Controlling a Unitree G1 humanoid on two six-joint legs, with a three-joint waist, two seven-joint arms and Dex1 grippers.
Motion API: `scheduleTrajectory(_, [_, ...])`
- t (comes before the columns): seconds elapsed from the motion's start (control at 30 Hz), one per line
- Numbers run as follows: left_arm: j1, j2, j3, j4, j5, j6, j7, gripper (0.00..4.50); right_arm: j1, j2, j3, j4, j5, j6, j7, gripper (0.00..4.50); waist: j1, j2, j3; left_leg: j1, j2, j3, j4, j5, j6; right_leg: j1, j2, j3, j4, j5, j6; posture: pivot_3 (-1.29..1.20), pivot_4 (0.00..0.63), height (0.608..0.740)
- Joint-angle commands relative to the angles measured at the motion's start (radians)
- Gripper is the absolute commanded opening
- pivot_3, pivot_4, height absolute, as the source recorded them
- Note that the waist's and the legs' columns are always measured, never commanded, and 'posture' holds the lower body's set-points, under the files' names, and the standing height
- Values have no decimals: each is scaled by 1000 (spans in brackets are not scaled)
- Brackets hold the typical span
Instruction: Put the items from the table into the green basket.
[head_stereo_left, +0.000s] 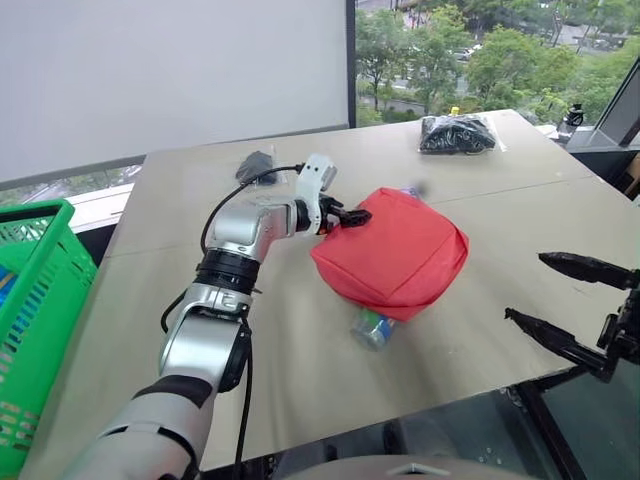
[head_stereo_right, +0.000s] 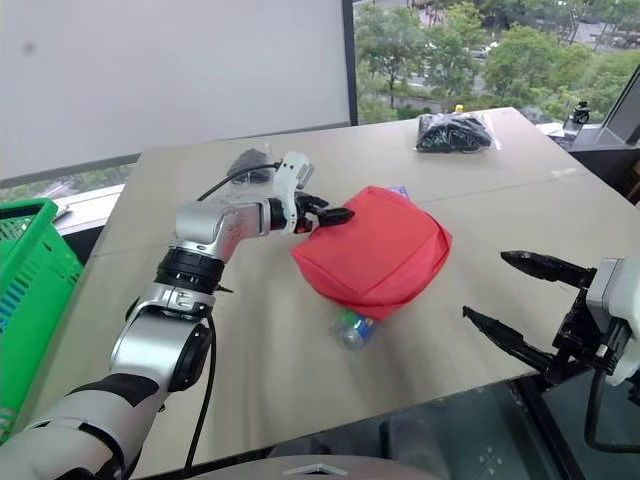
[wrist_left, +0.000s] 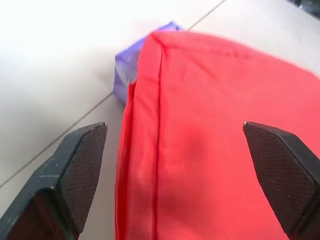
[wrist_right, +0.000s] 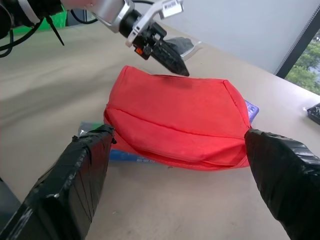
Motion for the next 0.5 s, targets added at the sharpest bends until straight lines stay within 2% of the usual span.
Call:
scheduleTrajectory(0.03, [-84, 23, -15, 113, 50, -65, -70, 4485, -5, -10, -26, -14, 9, -9, 3, 4500, -4, 0, 0, 0, 0, 0, 0, 0, 0, 0, 0, 0, 0, 0, 0, -249, 0, 740])
scheduleTrajectory(0.27, [-217, 43, -101, 477, 203, -261, -281, 4485, -2, 16, 11, -39, -27, -34, -17, 4500, -20, 0, 0, -1, -1, 0, 0, 0, 0, 0, 1, 0, -1, 0, 0, -280, 0, 740])
scheduleTrajectory(0.4, [-264, 13, -92, 614, 200, -176, -516, 4485, 9, 24, 5, -45, -29, -39, -18, 4500, -38, -1, 0, -2, -1, 0, 0, -1, 1, 0, 0, -1, -1, -1, 2, -294, 0, 740])
scheduleTrajectory(0.5, [-256, -24, -85, 684, 214, -157, -588, 4485, 1, 22, 19, -44, -39, -44, -28, 4500, -46, 0, 0, -2, -2, 0, 1, -2, 4, 0, -1, -2, -1, -2, 3, -310, 0, 740])
